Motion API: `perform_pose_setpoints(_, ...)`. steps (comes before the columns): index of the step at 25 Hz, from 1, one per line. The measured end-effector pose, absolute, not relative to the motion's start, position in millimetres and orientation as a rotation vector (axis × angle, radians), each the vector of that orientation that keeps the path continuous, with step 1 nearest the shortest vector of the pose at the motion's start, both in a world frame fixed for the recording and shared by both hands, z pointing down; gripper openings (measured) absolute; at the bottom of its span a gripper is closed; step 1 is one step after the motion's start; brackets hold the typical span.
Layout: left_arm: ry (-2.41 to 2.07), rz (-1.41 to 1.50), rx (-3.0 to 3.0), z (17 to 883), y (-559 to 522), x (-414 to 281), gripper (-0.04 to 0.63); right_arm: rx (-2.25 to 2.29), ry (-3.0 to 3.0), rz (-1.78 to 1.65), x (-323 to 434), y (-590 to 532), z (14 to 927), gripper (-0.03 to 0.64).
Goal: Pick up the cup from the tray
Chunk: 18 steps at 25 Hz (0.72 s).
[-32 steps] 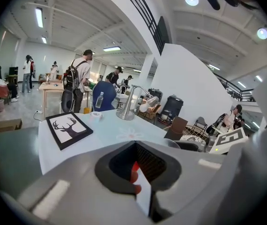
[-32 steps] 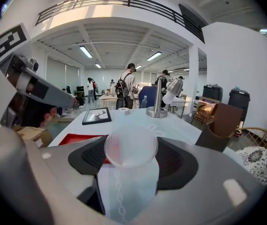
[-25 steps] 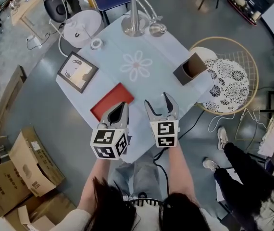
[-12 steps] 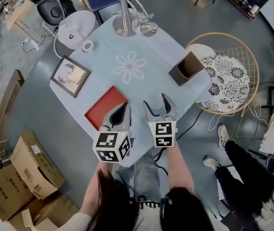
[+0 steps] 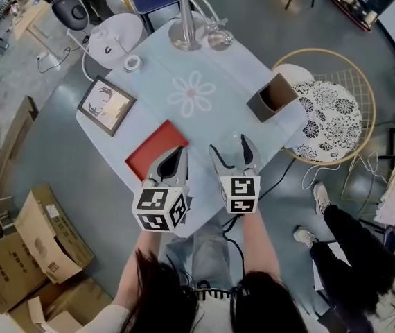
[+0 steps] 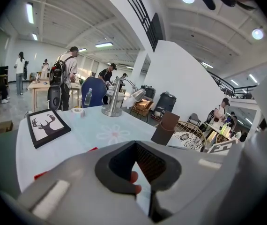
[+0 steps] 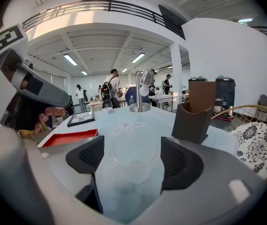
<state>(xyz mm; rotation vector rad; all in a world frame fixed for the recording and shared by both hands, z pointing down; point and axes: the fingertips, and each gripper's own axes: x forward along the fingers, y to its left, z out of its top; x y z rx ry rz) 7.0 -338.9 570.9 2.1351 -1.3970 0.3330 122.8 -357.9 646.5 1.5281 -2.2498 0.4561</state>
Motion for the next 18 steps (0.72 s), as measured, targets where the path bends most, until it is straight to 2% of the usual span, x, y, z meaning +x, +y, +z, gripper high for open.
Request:
perform_pose_setpoints(7,-1.407,0.316,2.167,549,-326,2,0.0,1.691,-2.166,0.411,145,-351,608,0.387)
perform_pose_setpoints(14,-1.429,0.242,2.223,504,-306,-8,0.0,1.822,-2.182,0.342,148,-324,537,0.22)
perform_pose_setpoints(18,-1.431,0.203,2.258,480,-286,-13,0.0,1.821,-2.214,0.319,135,-302,506,0.206)
